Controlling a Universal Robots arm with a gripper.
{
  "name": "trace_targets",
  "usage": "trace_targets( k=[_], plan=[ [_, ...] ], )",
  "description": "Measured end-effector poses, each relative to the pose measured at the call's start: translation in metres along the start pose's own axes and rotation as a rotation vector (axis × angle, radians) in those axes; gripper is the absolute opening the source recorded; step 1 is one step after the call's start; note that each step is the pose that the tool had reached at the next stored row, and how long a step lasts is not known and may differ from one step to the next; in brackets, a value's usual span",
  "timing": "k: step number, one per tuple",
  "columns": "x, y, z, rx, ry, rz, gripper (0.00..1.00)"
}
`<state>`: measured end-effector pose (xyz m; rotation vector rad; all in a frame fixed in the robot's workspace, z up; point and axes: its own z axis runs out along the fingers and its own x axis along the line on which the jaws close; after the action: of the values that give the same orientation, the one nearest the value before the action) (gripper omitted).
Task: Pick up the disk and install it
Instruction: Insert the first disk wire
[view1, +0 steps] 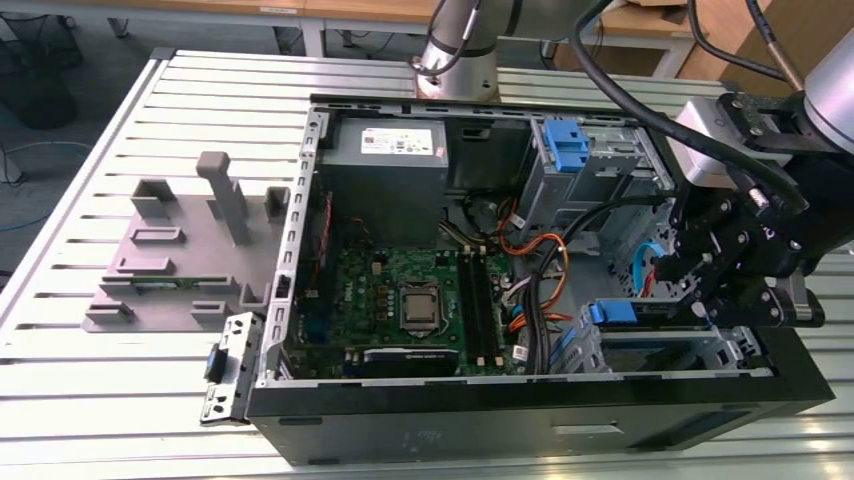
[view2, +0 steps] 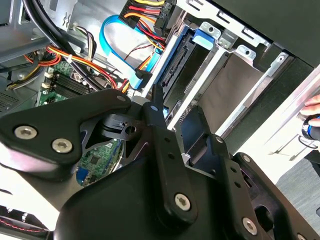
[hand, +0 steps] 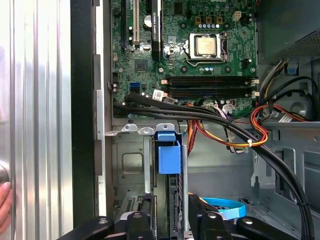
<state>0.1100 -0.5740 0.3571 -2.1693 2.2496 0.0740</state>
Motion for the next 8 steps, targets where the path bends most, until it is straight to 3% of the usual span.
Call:
trace_targets(
  k=[5, 8],
  plan=[
    [-0.0004, 0.0, -0.0003, 0.0001, 0.0005, 0.0, 0.42],
    [-0.0006, 0.0001, -0.0045, 0.0, 0.0002, 0.0, 0.42]
  ],
)
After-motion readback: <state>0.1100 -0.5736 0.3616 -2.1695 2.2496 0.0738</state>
